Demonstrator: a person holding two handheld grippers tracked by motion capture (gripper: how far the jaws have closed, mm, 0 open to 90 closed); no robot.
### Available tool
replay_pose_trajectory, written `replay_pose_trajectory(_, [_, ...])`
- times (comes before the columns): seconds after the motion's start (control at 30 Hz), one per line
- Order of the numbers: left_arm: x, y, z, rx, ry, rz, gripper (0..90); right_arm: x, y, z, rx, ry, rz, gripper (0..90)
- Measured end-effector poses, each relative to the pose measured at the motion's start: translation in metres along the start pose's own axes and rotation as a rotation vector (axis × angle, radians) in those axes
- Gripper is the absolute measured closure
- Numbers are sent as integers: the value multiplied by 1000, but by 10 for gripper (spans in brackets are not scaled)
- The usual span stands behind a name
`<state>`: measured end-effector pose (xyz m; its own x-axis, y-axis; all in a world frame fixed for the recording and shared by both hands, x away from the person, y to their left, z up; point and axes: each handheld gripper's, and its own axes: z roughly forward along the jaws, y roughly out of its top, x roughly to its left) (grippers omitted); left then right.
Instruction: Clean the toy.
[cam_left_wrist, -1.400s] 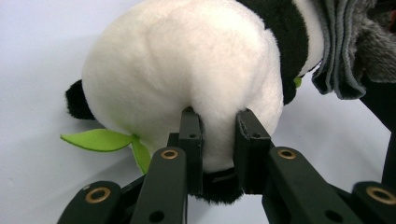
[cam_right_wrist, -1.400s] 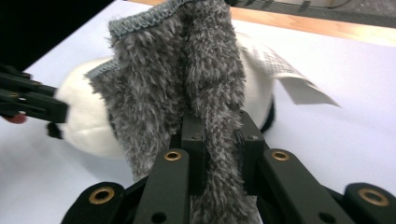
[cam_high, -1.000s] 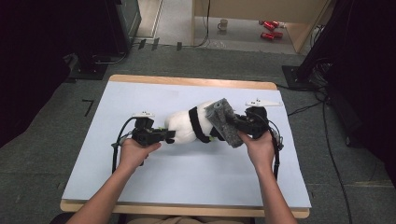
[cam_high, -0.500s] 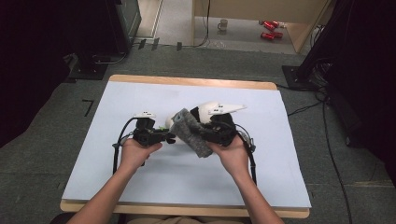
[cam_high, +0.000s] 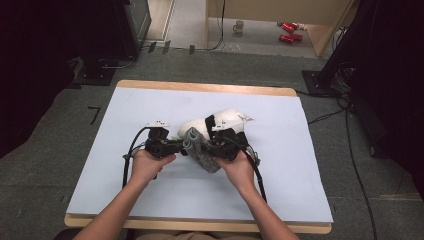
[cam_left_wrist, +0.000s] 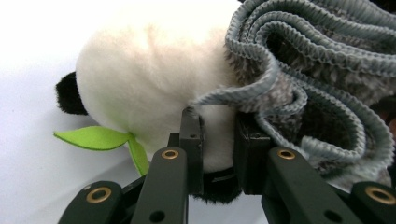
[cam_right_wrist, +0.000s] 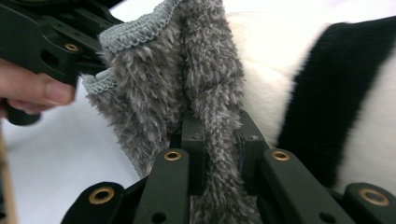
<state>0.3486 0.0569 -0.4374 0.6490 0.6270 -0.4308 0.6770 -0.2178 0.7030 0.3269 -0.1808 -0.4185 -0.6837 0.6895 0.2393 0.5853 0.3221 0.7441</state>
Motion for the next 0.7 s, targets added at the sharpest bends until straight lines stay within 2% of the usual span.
replay_pose_trajectory(0.13, [4, 1, -2, 8, 3, -3, 770, -5, -1, -7, 1, -56, -17, 783])
replay_pose_trajectory(0.17, [5, 2, -2, 9, 0, -2, 771, -9, -1, -11, 0, -88, -5, 788])
replay_pose_trajectory(0.3, [5, 3, -2, 3, -9, -2, 774, -24, -2, -27, -14, -101, 27, 794])
replay_pose_trajectory(0.47, [11, 4, -3, 2, -21, -22, 777, -35, 0, -45, -51, -124, 55, 795])
replay_pose_trajectory(0.7, [13, 5, -3, 1, -23, -24, 779, -59, -6, -70, -101, -188, 135, 793])
